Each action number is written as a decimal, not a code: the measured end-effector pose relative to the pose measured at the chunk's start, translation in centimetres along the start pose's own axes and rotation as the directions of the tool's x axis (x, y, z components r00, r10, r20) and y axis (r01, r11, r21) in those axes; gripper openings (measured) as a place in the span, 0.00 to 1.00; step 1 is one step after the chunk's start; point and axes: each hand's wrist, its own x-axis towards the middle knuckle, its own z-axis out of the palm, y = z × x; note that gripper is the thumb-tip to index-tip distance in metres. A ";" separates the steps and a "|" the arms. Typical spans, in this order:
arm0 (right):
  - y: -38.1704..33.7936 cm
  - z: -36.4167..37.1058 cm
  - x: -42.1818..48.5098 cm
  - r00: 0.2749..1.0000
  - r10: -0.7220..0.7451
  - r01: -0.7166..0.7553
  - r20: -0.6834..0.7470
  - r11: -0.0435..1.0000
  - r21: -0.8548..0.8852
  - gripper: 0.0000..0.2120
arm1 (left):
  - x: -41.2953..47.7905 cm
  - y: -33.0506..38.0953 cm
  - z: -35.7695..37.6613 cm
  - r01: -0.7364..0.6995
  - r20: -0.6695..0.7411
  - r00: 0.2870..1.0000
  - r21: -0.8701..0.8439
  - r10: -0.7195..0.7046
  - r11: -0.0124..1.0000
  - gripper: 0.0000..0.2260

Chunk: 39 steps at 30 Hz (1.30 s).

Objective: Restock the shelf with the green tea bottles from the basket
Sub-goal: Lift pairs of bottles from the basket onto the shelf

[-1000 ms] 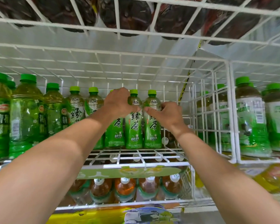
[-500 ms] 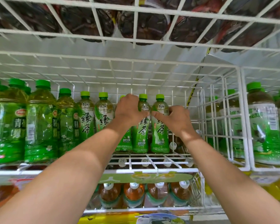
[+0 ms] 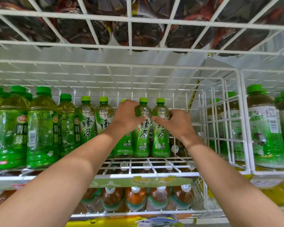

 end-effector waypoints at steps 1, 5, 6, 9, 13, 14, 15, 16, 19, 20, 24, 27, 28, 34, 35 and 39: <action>0.0 0.0 -0.1 1.000 0.002 -0.002 0.007 1.000 -0.001 0.19 | -0.1 0.0 -0.2 -0.003 0.007 1.000 -0.006 0.003 1.000 0.07; -0.4 -0.1 -0.4 1.000 0.022 -0.022 0.007 1.000 0.004 0.17 | -0.1 0.3 -0.3 0.022 0.017 1.000 -0.003 -0.022 1.000 0.07; -0.5 -0.1 -0.4 1.000 0.028 -0.028 0.008 1.000 0.005 0.16 | -0.1 0.3 -0.2 0.025 0.017 1.000 0.009 -0.026 1.000 0.07; -0.7 -0.1 -0.6 0.999 0.033 -0.033 0.000 0.999 0.014 0.16 | 0.0 1.0 -0.5 0.047 0.041 0.998 0.033 -0.048 0.998 0.08; -1.9 -0.5 -0.4 0.991 0.112 -0.104 0.075 0.990 -0.094 0.23 | 0.0 1.7 -1.9 0.098 0.162 0.982 0.028 -0.101 0.995 0.10; -2.3 -0.7 -0.2 0.986 0.139 -0.125 0.097 0.983 -0.138 0.24 | -0.1 1.8 -2.4 0.098 0.197 0.976 0.013 -0.098 0.995 0.10; -2.7 -1.0 -0.1 0.981 0.154 -0.132 0.118 0.975 -0.179 0.25 | -0.4 2.0 -3.1 0.099 0.225 0.969 0.002 -0.097 0.995 0.10; -3.0 -1.4 -0.1 0.976 0.161 -0.128 0.146 0.969 -0.211 0.25 | -0.7 2.2 -3.9 0.097 0.246 0.965 0.008 -0.096 0.995 0.11; -3.6 -2.7 -0.8 0.961 0.142 -0.084 0.235 0.967 -0.240 0.26 | -1.6 2.2 -6.5 0.041 0.277 0.958 0.098 -0.067 0.994 0.15; -3.9 -3.3 -1.2 0.960 0.128 -0.061 0.251 0.964 -0.261 0.28 | -1.9 2.0 -7.5 0.031 0.276 0.959 0.130 -0.066 0.991 0.16; -6.2 -5.5 -3.0 0.957 0.041 0.082 0.287 0.911 -0.404 0.33 | -4.2 2.5 -10.9 -0.026 0.315 0.947 0.276 -0.065 0.961 0.20; -8.4 -6.7 -4.7 0.944 -0.038 0.184 0.327 0.884 -0.429 0.35 | -6.5 3.7 -12.8 -0.060 0.329 0.942 0.347 -0.061 0.936 0.24; -9.0 -7.0 -5.3 0.939 -0.049 0.204 0.340 0.876 -0.437 0.35 | -7.3 3.9 -13.3 -0.067 0.331 0.942 0.351 -0.057 0.934 0.23; -11.8 -7.8 -9.7 0.902 -0.110 0.310 0.417 0.837 -0.450 0.35 | -11.9 4.5 -15.8 -0.117 0.336 0.942 0.363 -0.013 0.925 0.27; -12.1 -7.9 -10.5 0.898 -0.124 0.331 0.422 0.823 -0.462 0.35 | -12.6 4.9 -16.2 -0.112 0.326 0.945 0.382 -0.020 0.918 0.28; -13.3 -7.8 -13.4 0.894 -0.131 0.360 0.428 0.780 -0.512 0.36 | -15.0 6.2 -17.3 -0.211 0.277 0.957 0.470 0.083 0.857 0.26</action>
